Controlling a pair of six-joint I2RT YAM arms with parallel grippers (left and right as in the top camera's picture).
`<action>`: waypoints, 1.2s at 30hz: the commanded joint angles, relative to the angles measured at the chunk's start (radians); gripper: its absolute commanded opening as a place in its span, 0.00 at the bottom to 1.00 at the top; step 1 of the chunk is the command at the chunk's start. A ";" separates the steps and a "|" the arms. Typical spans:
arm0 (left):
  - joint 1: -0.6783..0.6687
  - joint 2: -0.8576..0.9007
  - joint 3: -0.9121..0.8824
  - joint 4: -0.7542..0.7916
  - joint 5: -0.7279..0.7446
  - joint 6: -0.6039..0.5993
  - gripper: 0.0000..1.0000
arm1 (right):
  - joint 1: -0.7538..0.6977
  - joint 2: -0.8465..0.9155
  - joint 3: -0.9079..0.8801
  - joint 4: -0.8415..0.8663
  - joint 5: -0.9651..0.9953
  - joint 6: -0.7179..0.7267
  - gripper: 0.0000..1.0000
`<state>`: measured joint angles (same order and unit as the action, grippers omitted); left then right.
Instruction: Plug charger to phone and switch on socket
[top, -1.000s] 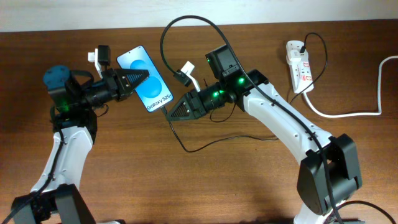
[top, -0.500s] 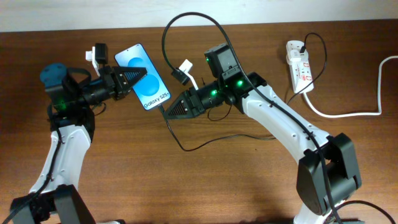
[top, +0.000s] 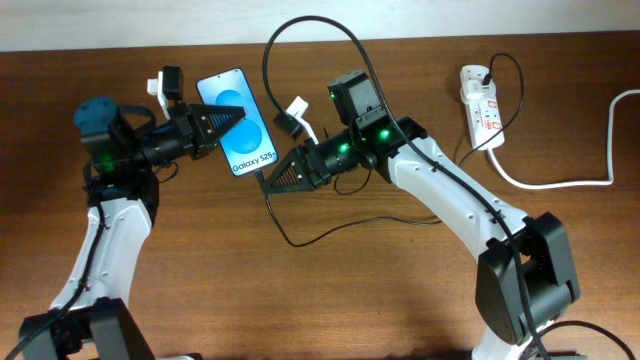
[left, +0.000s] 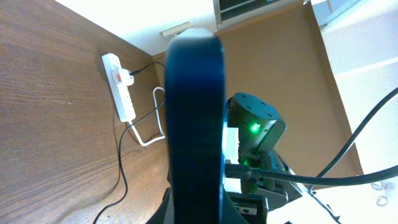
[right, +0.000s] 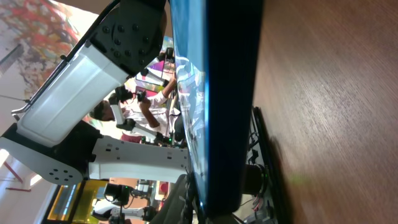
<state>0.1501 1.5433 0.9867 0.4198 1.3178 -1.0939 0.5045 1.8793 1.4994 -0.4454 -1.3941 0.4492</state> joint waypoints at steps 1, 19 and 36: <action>-0.085 -0.008 -0.038 -0.018 0.235 0.025 0.00 | -0.028 -0.008 0.049 0.029 0.063 -0.003 0.05; 0.018 -0.008 -0.038 -0.013 0.205 0.071 0.00 | -0.029 -0.008 0.049 -0.190 0.089 -0.106 0.25; 0.016 -0.008 -0.038 -0.250 0.183 0.147 0.00 | -0.240 -0.009 0.049 -0.516 0.180 -0.381 0.69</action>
<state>0.1642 1.5433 0.9463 0.1711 1.4956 -0.9829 0.3229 1.8786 1.5341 -0.9134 -1.2926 0.1696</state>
